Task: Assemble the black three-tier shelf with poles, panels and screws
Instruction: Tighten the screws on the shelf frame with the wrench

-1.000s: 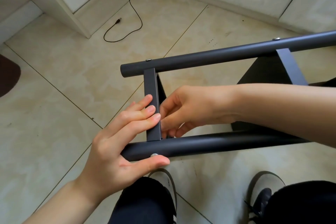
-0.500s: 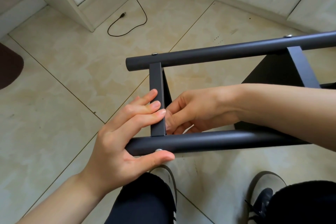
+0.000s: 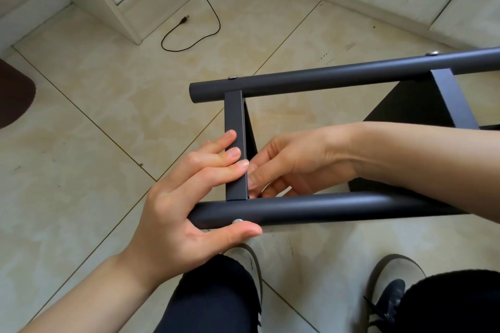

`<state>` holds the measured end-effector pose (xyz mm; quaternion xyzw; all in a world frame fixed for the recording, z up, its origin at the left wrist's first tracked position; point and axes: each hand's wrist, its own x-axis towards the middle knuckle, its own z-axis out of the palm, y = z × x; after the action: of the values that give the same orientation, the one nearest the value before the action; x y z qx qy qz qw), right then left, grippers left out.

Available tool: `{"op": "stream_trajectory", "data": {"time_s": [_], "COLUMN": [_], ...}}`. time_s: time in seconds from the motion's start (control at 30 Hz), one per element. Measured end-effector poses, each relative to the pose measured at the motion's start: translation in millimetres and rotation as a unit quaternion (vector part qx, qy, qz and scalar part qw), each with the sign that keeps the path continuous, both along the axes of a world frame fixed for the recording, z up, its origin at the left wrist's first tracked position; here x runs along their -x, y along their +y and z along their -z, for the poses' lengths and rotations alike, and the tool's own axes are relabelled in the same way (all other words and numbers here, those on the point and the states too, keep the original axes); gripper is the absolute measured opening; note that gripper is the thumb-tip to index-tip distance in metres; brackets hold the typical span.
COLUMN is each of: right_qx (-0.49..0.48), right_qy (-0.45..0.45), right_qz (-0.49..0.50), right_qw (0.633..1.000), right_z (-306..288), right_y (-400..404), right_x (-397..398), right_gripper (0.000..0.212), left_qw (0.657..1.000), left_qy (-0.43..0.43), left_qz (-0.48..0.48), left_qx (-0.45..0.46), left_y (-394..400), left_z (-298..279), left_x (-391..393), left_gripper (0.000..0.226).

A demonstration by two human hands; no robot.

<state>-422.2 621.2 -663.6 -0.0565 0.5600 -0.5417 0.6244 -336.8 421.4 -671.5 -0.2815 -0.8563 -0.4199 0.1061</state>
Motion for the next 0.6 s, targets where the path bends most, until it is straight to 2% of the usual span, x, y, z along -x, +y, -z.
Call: {"op": "stream_trajectory", "data": {"time_s": [0.2,0.33,0.6], "right_qx": [0.003,-0.009,-0.012], "right_qy": [0.01,0.005,0.039], "right_qz": [-0.011,-0.012,-0.01], "right_qw": [1.0,1.0,0.999], "right_z": [-1.0,-1.7,-2.8], "right_y": [-0.4,-0.9,-1.2], "right_x": [0.0,-1.4,-2.2], "right_gripper": [0.012,0.02,0.016], "left_qw": [1.0,1.0,1.0], "left_qy": [0.001,0.003,0.002], "left_qz": [-0.002,-0.003,0.0], "left_qx": [-0.001,0.001,0.003], "left_y": [-0.4,-0.5,-0.7], "left_z": [1.0,1.1,0.5], "left_x": [-0.1,-0.3,-0.2], "left_gripper": [0.054,0.054,0.054]}}
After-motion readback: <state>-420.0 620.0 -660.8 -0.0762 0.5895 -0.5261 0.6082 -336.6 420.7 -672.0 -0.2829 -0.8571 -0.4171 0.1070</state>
